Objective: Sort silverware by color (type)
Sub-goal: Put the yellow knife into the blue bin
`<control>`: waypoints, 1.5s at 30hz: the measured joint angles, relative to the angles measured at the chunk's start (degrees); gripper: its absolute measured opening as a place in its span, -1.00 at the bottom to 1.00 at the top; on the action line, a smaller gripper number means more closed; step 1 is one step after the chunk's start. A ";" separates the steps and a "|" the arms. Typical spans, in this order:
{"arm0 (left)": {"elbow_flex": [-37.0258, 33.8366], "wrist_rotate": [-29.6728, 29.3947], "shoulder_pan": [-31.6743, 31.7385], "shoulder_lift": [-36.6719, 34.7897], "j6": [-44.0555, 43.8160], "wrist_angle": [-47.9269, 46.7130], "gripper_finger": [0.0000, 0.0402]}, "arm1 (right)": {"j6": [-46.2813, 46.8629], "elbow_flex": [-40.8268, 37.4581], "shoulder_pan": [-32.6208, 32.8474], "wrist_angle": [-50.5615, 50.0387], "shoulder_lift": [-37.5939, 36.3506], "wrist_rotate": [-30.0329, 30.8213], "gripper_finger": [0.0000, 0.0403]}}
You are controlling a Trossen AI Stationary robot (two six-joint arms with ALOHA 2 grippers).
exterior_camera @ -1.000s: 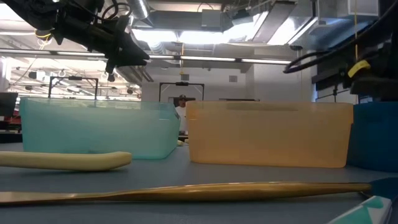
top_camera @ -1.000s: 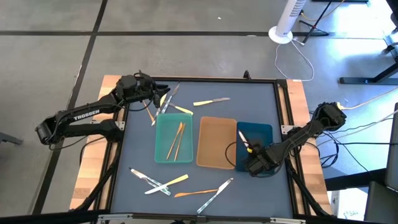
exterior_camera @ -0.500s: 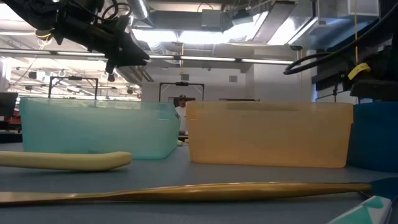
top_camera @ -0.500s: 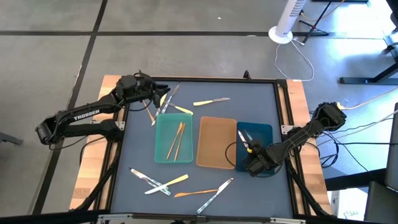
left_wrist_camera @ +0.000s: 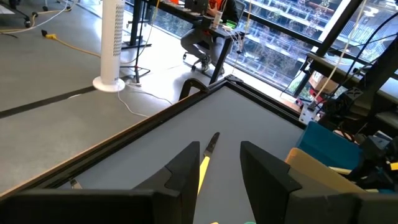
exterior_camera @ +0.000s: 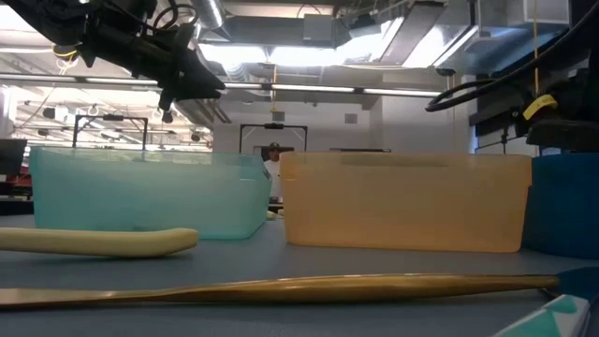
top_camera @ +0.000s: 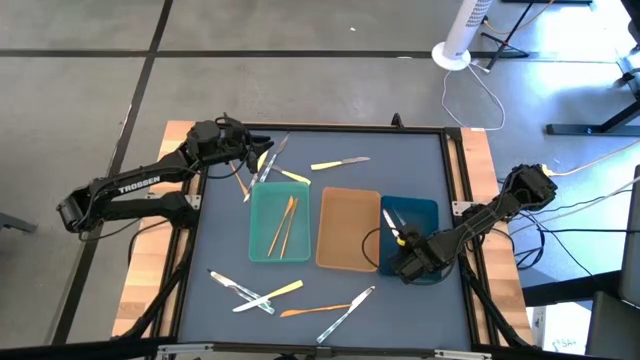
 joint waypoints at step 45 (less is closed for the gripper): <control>0.02 1.62 -0.01 0.02 2.95 7.26 -0.45 | -0.01 5.54 0.00 -5.79 0.00 -0.33 -0.14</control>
